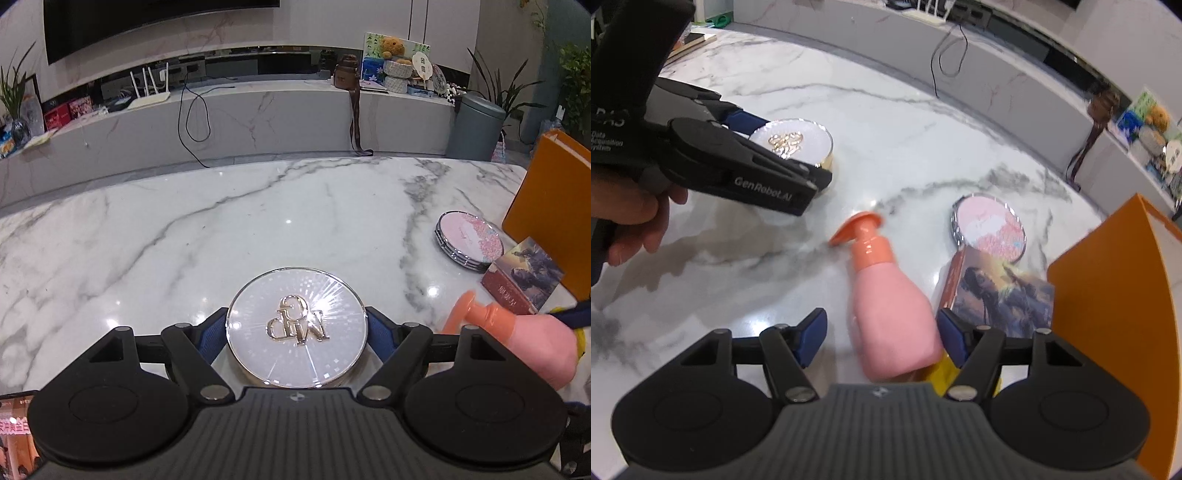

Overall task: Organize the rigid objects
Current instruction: 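Close left tool on white gold-lettered compact while right tool grasps pink pump bottle, then carry white compact and pink pump bottle with both tools over orange box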

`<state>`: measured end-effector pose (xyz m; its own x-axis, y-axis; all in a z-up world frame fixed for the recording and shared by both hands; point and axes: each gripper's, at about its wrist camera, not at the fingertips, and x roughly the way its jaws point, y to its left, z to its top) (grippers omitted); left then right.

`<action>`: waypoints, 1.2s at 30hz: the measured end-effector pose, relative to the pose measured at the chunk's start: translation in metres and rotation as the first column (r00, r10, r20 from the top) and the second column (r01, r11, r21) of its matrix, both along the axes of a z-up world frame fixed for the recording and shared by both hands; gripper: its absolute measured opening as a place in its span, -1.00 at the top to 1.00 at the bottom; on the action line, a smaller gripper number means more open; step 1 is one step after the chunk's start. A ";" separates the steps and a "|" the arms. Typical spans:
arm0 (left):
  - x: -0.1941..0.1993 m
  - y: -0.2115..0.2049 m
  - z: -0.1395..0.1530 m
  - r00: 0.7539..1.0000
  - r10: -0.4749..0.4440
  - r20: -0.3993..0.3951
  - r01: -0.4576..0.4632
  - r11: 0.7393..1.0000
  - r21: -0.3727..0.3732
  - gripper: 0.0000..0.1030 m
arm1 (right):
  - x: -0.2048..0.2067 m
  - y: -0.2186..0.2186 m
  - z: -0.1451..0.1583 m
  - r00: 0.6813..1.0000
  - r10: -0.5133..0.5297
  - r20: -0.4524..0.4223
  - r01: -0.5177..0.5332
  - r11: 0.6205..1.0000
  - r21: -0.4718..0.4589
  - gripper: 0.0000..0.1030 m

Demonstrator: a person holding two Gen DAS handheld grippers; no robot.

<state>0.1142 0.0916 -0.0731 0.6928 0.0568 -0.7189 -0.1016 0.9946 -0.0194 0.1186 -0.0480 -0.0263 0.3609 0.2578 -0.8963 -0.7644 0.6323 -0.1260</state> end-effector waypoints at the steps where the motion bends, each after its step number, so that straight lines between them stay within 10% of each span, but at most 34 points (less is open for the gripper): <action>1: 0.000 0.001 0.000 1.000 -0.002 -0.002 0.002 1.000 -0.010 -0.71 | 0.001 -0.001 0.001 1.000 -0.013 -0.019 0.013 1.000 -0.006 -0.28; 36: -0.010 -0.007 0.013 0.999 -0.037 0.007 0.037 0.999 0.003 -0.70 | 0.020 -0.008 -0.002 0.982 -0.160 -0.100 0.169 0.982 0.087 0.18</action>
